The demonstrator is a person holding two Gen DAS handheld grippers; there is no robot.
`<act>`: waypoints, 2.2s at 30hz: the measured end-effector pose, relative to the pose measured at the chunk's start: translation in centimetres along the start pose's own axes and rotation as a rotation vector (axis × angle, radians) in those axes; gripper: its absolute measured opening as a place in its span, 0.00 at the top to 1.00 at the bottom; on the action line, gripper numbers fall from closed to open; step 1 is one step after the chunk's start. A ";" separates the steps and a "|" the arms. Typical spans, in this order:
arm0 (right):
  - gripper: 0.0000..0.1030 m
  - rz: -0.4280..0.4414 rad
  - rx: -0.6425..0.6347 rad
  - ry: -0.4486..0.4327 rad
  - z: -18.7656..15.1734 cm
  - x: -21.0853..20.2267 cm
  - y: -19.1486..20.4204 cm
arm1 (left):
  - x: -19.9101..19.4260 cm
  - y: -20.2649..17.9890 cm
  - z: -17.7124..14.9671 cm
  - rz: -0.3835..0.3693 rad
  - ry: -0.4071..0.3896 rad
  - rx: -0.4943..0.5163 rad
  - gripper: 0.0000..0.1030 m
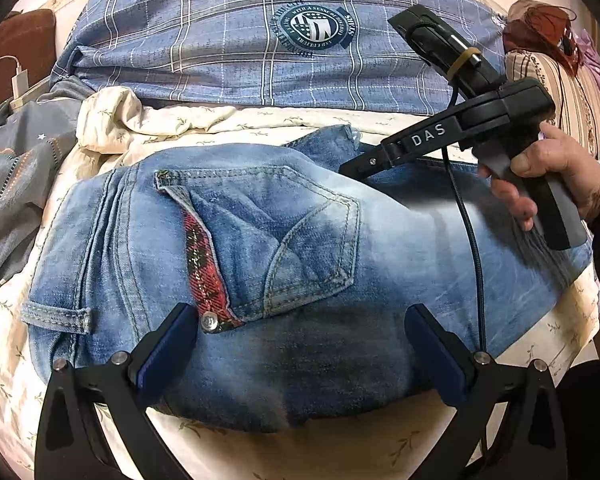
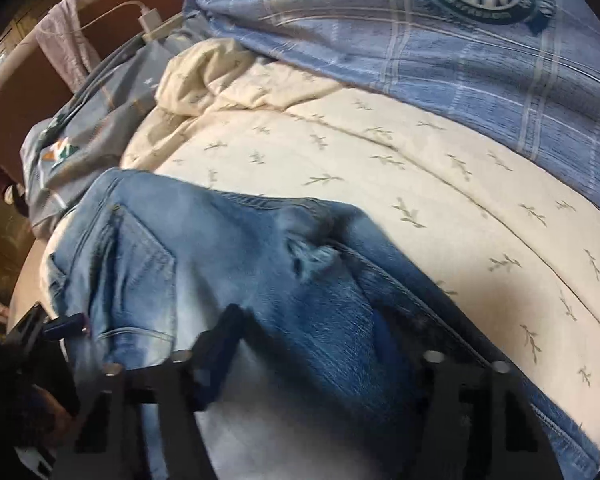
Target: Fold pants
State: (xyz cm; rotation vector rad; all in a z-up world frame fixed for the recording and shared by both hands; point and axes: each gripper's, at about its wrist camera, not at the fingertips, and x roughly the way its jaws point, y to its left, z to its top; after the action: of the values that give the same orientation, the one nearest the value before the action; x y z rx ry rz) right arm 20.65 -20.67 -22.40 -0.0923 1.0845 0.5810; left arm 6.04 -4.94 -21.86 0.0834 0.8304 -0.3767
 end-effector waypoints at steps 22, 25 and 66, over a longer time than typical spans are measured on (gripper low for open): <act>0.74 -0.140 0.127 -0.178 0.8 -2.9 0.6 | 0.1 0.1 0.3 0.109 -0.043 0.033 0.00; 0.74 -0.093 0.267 -0.314 -3.0 -8.7 -0.9 | -0.3 0.0 0.3 0.106 -0.058 0.033 0.00; 0.64 -0.340 0.730 -0.450 -22.4 -24.2 -16.9 | 0.3 -1.2 0.6 0.087 -0.063 0.027 0.00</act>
State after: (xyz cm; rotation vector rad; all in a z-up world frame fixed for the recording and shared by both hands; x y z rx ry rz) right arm 2.75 -52.53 -16.00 0.4642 0.7599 -0.1237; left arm 6.18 -6.25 -21.61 0.1314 0.7572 -0.3066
